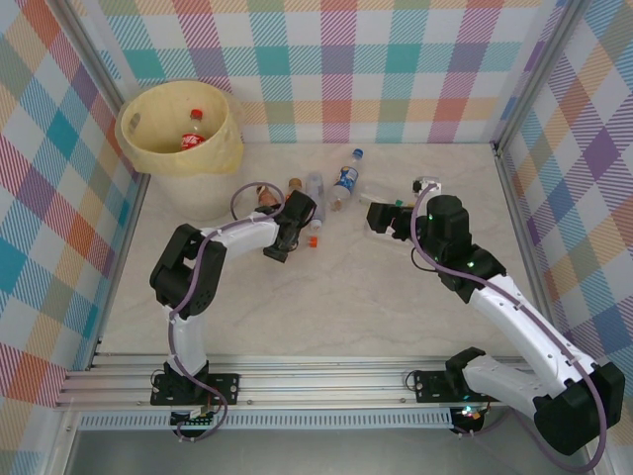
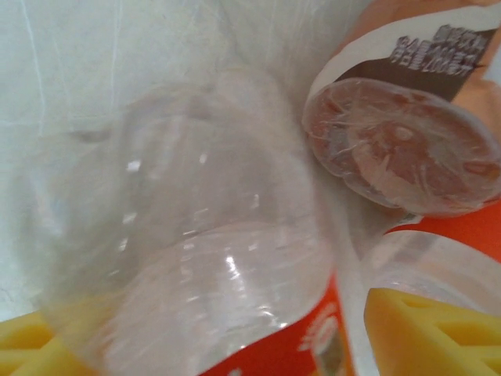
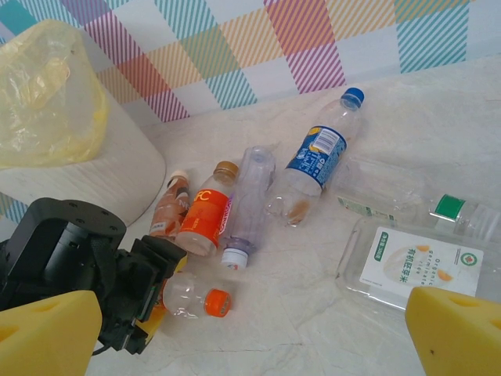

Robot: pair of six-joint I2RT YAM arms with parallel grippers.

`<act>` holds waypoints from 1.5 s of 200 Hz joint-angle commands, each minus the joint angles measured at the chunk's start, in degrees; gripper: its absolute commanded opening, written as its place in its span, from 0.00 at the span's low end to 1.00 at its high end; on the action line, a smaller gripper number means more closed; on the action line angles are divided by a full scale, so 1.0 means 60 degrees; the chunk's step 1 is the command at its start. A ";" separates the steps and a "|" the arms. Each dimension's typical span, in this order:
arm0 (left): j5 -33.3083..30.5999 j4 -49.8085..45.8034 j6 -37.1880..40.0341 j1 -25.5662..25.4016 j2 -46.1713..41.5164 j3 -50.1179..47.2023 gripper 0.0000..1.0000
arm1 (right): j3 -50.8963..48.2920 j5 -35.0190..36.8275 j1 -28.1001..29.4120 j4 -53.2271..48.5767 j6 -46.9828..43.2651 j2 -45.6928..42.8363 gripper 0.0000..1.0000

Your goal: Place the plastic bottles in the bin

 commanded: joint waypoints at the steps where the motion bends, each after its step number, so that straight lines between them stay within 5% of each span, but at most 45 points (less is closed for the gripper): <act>1: -0.0340 -0.0586 0.0748 -0.0097 -0.0443 -0.0264 0.77 | -0.0041 -0.0031 -0.0024 -0.0053 -0.0103 0.0026 1.00; 75: -0.0336 0.0218 0.2467 -0.0093 -0.0671 -0.1514 0.69 | 0.0119 -0.0135 -0.0025 -0.0100 0.0088 0.0280 1.00; 162: -0.0389 0.1458 0.5226 -0.0098 -0.1329 -0.2187 0.49 | -0.0023 -0.0496 -0.0021 0.0284 0.0239 0.0324 1.00; 300: 0.0188 0.1408 0.7518 -0.0097 -0.2984 -0.2441 0.42 | 0.0151 -0.3314 -0.0025 0.1465 0.0642 0.2125 1.00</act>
